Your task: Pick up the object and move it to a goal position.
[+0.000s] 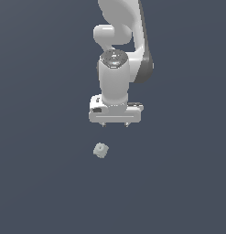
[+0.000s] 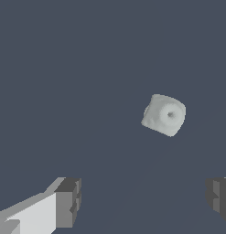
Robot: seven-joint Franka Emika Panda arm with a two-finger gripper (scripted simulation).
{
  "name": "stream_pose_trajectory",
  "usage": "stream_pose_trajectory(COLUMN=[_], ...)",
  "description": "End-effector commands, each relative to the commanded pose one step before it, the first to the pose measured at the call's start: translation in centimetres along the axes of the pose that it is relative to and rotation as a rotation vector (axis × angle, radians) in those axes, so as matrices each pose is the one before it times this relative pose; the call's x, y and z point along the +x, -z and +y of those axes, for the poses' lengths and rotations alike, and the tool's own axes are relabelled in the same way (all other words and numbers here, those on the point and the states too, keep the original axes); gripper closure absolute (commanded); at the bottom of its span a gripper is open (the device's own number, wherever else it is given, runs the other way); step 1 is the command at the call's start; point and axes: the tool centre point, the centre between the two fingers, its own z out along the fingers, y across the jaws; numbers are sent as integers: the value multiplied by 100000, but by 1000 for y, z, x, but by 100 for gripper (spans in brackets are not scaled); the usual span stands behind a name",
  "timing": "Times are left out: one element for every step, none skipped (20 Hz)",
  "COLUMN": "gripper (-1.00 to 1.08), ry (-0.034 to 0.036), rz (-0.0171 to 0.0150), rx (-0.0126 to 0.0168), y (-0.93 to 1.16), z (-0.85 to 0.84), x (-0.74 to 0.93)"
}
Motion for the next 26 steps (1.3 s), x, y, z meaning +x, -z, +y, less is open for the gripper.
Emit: stream_pose_trajectory(gripper=[-92,-92,-92,-92,-92,-92,-92,-92,-92,-92,-92,-92,-92,-92,-92,-92,-92,-92,-92,-92,-92,-92,-92,-92,-92,-92], ry=[0,89,273,456,635,823,907,747,567,381,177,0,-294,-362,-496,-653,-838,-1016,-1192,-1358,-1514,-1681,-1846,-2012,-2182,-2346], rz=[0,21,63,105,144,182,194,153,110,69,27,0,-51,-38,-39,-46,-61,-77,-91,-104,-114,-124,-134,-143,-152,-158], rx=[0,34,110,183,251,316,335,260,183,109,38,0,-78,-33,-13,-7,-15,-31,-47,-63,-79,-96,-117,-145,-177,-213], y=[0,33,97,162,225,288,311,250,184,118,51,-9,-80,-86,-104,-135,-174,-216,-257,-296,-333,-372,-413,-457,-502,-547], z=[1,-65,-197,-327,-452,-576,-618,-490,-354,-220,-84,17,144,111,109,124,167,213,258,297,329,362,395,431,469,503], x=[0,8,23,37,49,58,55,37,20,6,-4,-11,10,35,69,98,123,145,167,190,213,240,265,291,317,344])
